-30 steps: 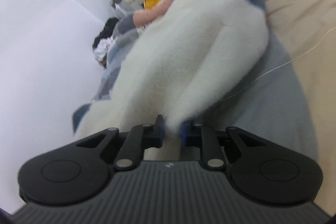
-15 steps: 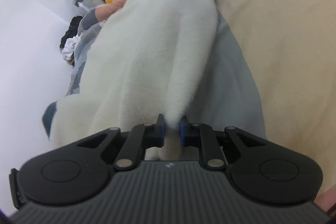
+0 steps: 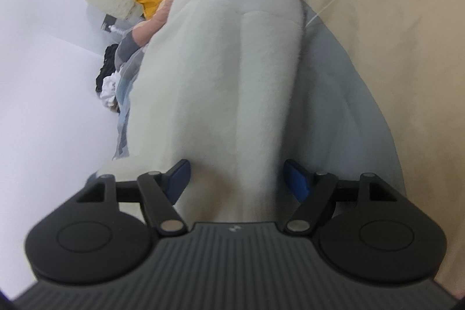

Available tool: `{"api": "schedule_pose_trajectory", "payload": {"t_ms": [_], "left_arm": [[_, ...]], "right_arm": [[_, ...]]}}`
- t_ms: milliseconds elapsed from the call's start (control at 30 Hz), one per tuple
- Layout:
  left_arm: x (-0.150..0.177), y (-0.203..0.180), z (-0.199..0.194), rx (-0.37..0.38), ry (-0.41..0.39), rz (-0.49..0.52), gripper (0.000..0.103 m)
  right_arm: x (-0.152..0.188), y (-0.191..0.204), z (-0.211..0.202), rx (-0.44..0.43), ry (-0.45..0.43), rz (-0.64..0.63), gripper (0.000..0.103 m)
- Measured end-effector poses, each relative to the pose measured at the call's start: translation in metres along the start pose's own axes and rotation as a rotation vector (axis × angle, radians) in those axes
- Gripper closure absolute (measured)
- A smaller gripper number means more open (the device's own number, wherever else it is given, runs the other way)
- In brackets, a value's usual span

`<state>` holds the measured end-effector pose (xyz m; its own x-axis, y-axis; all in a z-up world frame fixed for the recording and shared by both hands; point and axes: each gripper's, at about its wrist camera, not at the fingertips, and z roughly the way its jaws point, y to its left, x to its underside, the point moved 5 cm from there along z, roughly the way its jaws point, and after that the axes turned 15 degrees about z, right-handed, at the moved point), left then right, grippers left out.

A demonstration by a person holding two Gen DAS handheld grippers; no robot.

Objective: Fold large clothes

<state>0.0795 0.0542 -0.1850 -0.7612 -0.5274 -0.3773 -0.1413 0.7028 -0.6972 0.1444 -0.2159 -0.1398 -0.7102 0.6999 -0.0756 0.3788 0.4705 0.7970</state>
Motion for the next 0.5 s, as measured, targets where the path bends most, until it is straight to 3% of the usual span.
{"api": "schedule_pose_trajectory", "payload": {"t_ms": [167, 200, 267, 300, 333, 433, 500], "left_arm": [[-0.008, 0.009, 0.003, 0.018, -0.05, -0.043, 0.046], [-0.01, 0.008, 0.004, 0.022, -0.064, -0.052, 0.047], [-0.012, 0.008, 0.004, 0.027, -0.077, -0.051, 0.051], [-0.012, 0.006, 0.004, 0.027, -0.083, -0.039, 0.059], [-0.013, 0.005, 0.003, 0.027, -0.087, -0.026, 0.065], [-0.013, 0.003, -0.002, 0.045, -0.103, -0.026, 0.082], [-0.018, 0.001, -0.013, 0.108, -0.121, -0.058, 0.085]], "right_arm": [[-0.005, 0.01, 0.019, -0.021, -0.001, -0.047, 0.03], [-0.007, 0.011, 0.021, -0.031, 0.002, -0.061, 0.034], [-0.009, 0.012, 0.023, -0.049, 0.005, -0.079, 0.058], [-0.009, 0.013, 0.026, -0.055, 0.011, -0.084, 0.072], [-0.009, 0.014, 0.027, -0.059, 0.015, -0.092, 0.079], [-0.006, 0.02, 0.021, -0.097, 0.005, -0.124, 0.087], [-0.006, 0.024, 0.011, -0.217, 0.014, -0.08, 0.088]]}}
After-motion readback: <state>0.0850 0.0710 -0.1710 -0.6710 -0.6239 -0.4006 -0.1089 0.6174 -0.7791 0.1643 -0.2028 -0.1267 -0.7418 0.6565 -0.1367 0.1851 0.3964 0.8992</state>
